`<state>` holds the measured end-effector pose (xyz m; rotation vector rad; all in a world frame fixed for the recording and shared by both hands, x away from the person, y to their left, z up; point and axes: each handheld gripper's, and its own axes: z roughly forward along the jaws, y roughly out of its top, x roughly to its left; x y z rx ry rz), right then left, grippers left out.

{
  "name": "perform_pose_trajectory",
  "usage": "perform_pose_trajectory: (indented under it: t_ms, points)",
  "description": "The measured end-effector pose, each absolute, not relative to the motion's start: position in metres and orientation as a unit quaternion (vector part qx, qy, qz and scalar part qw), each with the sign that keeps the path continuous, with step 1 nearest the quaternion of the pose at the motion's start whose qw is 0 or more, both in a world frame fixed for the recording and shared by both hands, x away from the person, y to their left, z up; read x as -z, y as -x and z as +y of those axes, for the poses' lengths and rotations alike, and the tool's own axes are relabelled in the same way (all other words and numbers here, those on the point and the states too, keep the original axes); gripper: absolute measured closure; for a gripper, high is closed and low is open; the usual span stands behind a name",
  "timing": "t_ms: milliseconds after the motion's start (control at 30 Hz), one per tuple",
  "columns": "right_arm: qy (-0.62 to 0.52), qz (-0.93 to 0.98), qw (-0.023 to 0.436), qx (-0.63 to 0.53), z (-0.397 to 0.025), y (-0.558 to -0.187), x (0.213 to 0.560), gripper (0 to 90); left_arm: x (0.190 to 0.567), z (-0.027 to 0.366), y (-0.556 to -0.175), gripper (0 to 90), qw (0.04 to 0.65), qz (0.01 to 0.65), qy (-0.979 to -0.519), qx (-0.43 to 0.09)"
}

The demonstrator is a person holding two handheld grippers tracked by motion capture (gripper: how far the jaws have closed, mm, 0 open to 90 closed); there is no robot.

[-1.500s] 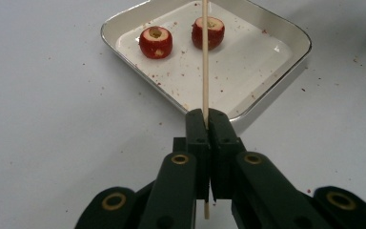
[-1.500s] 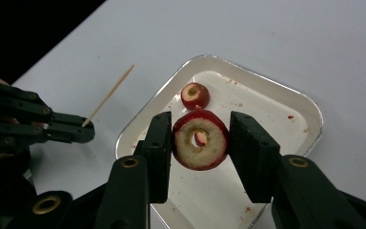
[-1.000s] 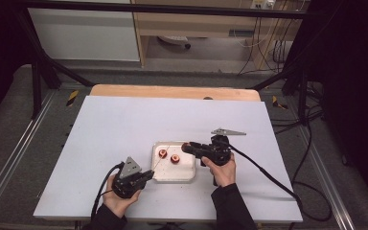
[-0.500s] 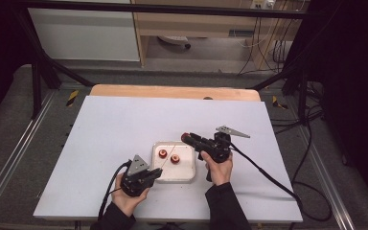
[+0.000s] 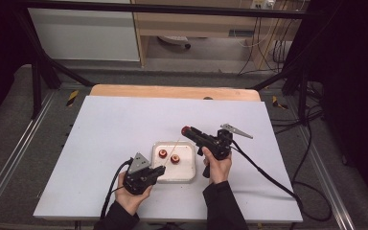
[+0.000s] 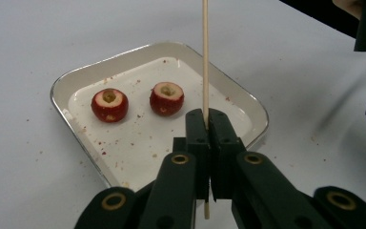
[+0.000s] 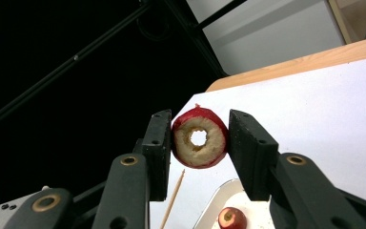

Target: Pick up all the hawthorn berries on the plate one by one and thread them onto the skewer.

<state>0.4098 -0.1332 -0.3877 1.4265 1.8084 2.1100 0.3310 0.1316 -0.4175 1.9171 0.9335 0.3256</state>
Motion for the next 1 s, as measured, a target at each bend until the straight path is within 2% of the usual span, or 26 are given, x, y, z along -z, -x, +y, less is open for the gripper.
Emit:
perform_pose_trajectory:
  t_ms: [1000]
  points:
    - [-0.449,0.56,0.007,-0.696,-0.1274,-0.4077,0.3942,61.8,0.4167,0.1254,-0.331,88.1,0.486,0.386,-0.774,-0.125]
